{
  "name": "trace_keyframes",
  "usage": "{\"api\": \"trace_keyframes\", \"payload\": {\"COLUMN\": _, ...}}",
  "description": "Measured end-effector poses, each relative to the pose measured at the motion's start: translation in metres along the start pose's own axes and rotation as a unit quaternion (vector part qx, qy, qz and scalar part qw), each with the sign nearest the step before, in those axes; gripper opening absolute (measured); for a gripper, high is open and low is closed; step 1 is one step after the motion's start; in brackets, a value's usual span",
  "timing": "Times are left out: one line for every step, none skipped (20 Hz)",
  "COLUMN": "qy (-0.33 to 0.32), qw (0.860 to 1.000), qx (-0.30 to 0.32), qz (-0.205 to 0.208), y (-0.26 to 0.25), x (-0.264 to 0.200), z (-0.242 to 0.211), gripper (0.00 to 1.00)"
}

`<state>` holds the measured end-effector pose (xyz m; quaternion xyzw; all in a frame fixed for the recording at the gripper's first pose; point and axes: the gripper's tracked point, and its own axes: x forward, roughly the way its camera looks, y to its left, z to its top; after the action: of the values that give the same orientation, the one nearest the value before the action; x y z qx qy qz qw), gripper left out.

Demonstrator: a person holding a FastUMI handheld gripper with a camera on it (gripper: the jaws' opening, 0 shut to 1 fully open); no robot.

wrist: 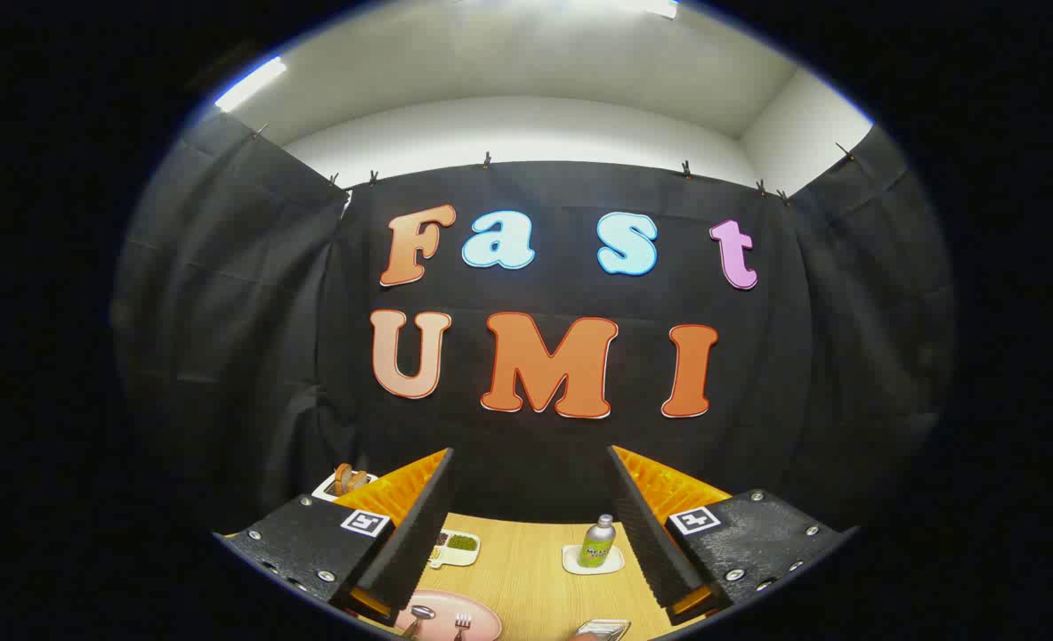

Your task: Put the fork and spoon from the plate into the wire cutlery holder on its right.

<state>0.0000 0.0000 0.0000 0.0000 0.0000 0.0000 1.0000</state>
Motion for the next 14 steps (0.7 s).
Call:
{"api": "trace_keyframes", "payload": {"qy": -0.001, "qw": 1.000, "qx": 0.002, "qz": 0.003, "y": 0.001, "x": -0.002, "z": 0.001, "gripper": 0.98}}
{"api": "trace_keyframes", "payload": {"qy": -0.003, "qw": 1.000, "qx": 0.002, "qz": 0.004, "y": 0.002, "x": -0.003, "z": 0.004, "gripper": 0.98}}
{"api": "trace_keyframes", "payload": {"qy": -0.004, "qw": 1.000, "qx": 0.002, "qz": 0.006, "y": 0.002, "x": -0.002, "z": 0.007, "gripper": 0.98}}
{"api": "trace_keyframes", "payload": {"qy": -0.007, "qw": 1.000, "qx": 0.001, "qz": 0.006, "y": 0.003, "x": -0.002, "z": 0.011, "gripper": 0.98}}
{"api": "trace_keyframes", "payload": {"qy": -0.011, "qw": 1.000, "qx": 0.001, "qz": 0.008, "y": 0.005, "x": -0.003, "z": 0.014, "gripper": 0.98}}
{"api": "trace_keyframes", "payload": {"qy": -0.015, "qw": 1.000, "qx": 0.002, "qz": 0.011, "y": 0.006, "x": -0.003, "z": 0.018, "gripper": 0.98}}
{"api": "trace_keyframes", "payload": {"qy": -0.019, "qw": 1.000, "qx": 0.000, "qz": 0.012, "y": 0.007, "x": -0.004, "z": 0.019, "gripper": 0.98}}
{"api": "trace_keyframes", "payload": {"qy": -0.020, "qw": 1.000, "qx": -0.001, "qz": 0.015, "y": 0.009, "x": -0.004, "z": 0.021, "gripper": 0.98}}
{"api": "trace_keyframes", "payload": {"qy": -0.019, "qw": 1.000, "qx": -0.003, "qz": 0.016, "y": 0.010, "x": -0.004, "z": 0.021, "gripper": 0.98}}
{"api": "trace_keyframes", "payload": {"qy": -0.017, "qw": 1.000, "qx": -0.003, "qz": 0.019, "y": 0.012, "x": -0.005, "z": 0.019, "gripper": 0.98}}
{"api": "trace_keyframes", "payload": {"qy": -0.014, "qw": 1.000, "qx": -0.003, "qz": 0.019, "y": 0.014, "x": -0.007, "z": 0.020, "gripper": 0.98}}
{"api": "trace_keyframes", "payload": {"qy": -0.015, "qw": 1.000, "qx": -0.002, "qz": 0.021, "y": 0.015, "x": -0.009, "z": 0.022, "gripper": 0.98}}
{"api": "trace_keyframes", "payload": {"qy": -0.019, "qw": 1.000, "qx": 0.001, "qz": 0.022, "y": 0.017, "x": -0.007, "z": 0.026, "gripper": 0.98}}
{"api": "trace_keyframes", "payload": {"qy": -0.021, "qw": 1.000, "qx": 0.003, "qz": 0.022, "y": 0.017, "x": -0.008, "z": 0.029, "gripper": 0.98}}
